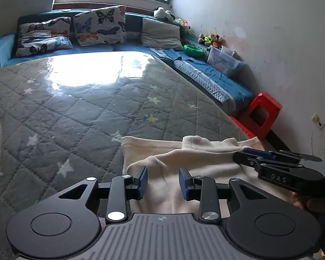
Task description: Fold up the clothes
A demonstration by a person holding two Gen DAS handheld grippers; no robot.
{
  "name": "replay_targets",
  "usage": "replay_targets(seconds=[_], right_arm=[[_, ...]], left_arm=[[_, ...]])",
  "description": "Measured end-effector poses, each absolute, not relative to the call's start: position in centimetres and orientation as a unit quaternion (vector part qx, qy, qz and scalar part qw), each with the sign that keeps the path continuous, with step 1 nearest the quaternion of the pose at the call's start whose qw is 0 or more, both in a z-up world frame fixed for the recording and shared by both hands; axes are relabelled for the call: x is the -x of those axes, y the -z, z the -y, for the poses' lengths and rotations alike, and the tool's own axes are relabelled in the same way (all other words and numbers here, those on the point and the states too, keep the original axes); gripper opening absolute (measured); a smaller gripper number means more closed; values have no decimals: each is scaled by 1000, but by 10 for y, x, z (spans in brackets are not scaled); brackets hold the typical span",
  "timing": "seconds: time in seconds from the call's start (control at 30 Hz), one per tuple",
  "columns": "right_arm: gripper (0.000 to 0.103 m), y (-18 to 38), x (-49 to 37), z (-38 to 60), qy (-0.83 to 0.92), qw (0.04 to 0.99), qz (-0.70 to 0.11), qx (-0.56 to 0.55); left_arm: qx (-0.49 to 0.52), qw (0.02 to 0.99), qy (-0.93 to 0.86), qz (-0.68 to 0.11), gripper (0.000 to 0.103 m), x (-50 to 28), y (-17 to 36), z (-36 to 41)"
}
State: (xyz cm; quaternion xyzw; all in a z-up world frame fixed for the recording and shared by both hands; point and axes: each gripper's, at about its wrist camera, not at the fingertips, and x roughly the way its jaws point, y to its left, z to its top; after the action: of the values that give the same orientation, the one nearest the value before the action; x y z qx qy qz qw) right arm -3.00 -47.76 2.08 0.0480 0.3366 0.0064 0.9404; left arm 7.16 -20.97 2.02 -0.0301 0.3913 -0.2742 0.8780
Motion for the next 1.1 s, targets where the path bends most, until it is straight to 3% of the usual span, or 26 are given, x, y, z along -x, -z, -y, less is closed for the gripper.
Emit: replay_targets(seconds=[0.3, 0.33, 0.57, 1.1], right_arm=[[39, -21, 27, 475, -3, 942, -335, -36], [48, -23, 31, 474, -2, 943, -332, -33], [58, -33, 67, 468, -4, 946, -324, -23], [65, -16, 133, 450, 14, 951, -308, -18]], left_arm=[[21, 879, 268, -394, 37, -78, -12, 219], [18, 880, 269, -392, 40, -76, -14, 218], [-10, 887, 275, -370, 54, -46, -27, 213], [-67, 896, 270, -347, 69, 5, -7, 203]])
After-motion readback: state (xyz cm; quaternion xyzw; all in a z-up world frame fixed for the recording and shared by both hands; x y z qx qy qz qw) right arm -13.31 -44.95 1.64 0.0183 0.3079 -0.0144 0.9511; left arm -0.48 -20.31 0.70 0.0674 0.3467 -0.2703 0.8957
